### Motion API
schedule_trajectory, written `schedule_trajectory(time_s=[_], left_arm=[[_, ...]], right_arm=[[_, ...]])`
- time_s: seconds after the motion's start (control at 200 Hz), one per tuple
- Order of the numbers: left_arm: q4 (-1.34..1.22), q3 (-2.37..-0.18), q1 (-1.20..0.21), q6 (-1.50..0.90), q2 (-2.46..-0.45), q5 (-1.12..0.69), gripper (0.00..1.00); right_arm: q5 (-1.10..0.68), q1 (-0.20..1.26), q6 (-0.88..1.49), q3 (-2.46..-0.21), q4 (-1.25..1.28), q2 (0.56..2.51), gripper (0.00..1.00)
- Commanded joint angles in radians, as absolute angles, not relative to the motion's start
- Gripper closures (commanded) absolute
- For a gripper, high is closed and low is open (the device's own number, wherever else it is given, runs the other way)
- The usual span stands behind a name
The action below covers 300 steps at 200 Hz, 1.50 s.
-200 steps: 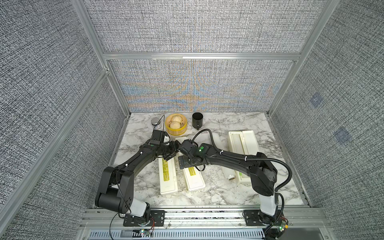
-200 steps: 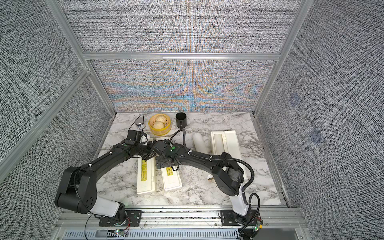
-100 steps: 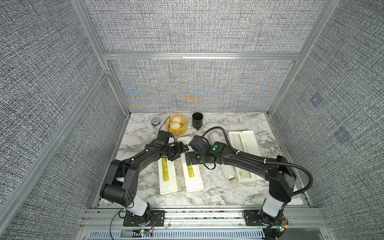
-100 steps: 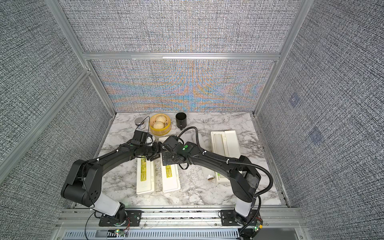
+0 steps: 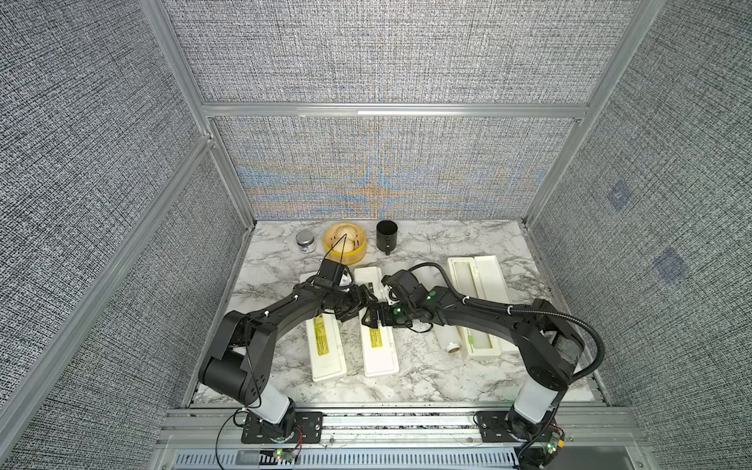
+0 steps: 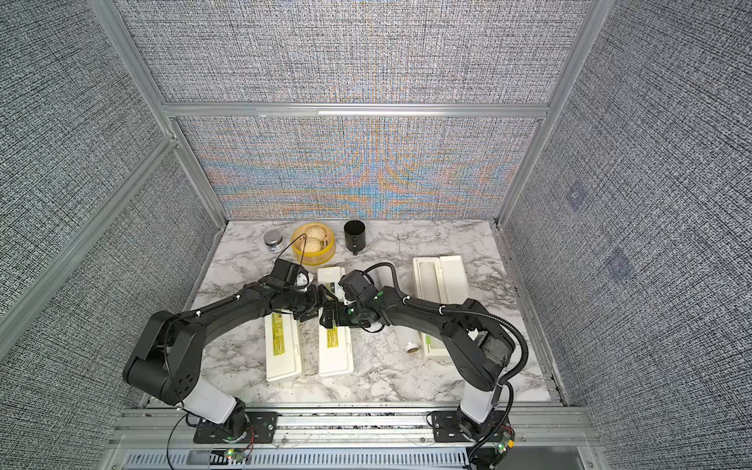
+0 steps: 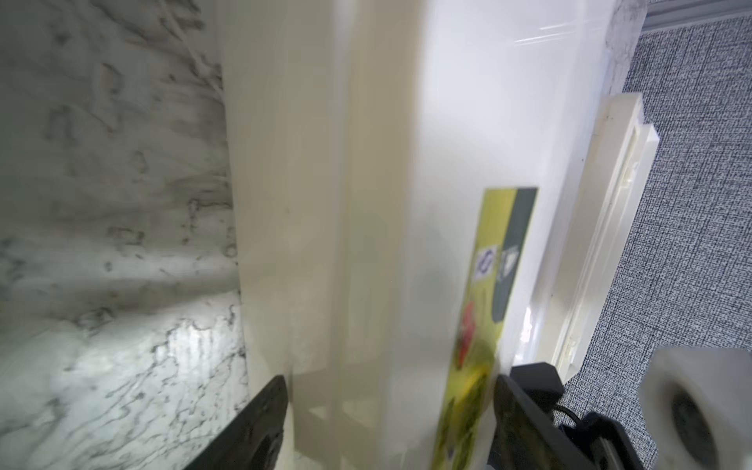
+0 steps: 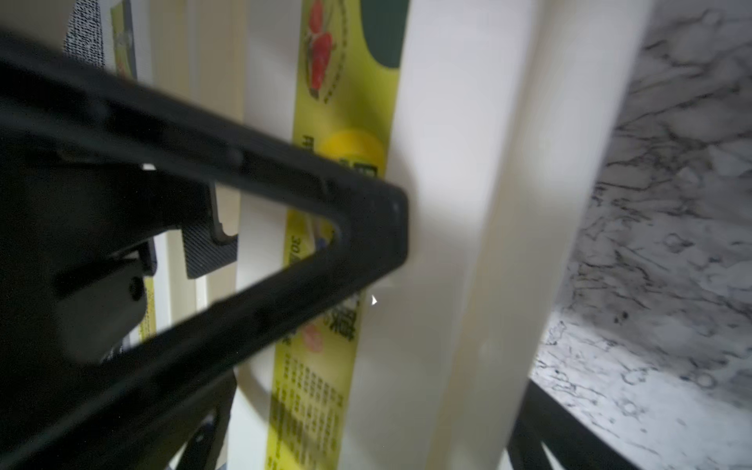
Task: Put plastic wrap rolls into dispensers
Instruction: Close the lid on the plastic wrap cutting box.
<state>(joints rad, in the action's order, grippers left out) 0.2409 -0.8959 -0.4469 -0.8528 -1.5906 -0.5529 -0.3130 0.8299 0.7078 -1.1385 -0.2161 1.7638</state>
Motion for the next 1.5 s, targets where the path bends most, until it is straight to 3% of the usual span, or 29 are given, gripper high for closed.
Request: schedule_trajectory(time_s=[0.0, 0.255, 0.575, 1.126, 1.496], left_arm=[[0.287, -0.899, -0.467, -0.885, -1.61, -0.569, 0.23], [0.2, -0.926, -0.504, -0.963, -1.666, -0.606, 0.27], [0.156, -0.988, -0.532, -1.013, -1.737, -0.623, 0.32], [0.484, -1.075, -0.488, -0.785, -1.685, -0.568, 0.23], [0.399, -0.917, -0.491, -0.868, -1.589, -0.667, 0.24]], right_arm=[[-0.367, 0.816, 0.726, -1.103, -0.164, 1.764, 0.03], [-0.403, 0.759, 0.727, -1.06, -0.093, 1.781, 0.14], [-0.459, 0.689, 0.7, -1.098, -0.081, 1.81, 0.17], [-0.414, 0.683, 0.707, -1.014, -0.165, 1.684, 0.04], [-0.406, 0.686, 0.719, -1.0, -0.164, 1.661, 0.04]])
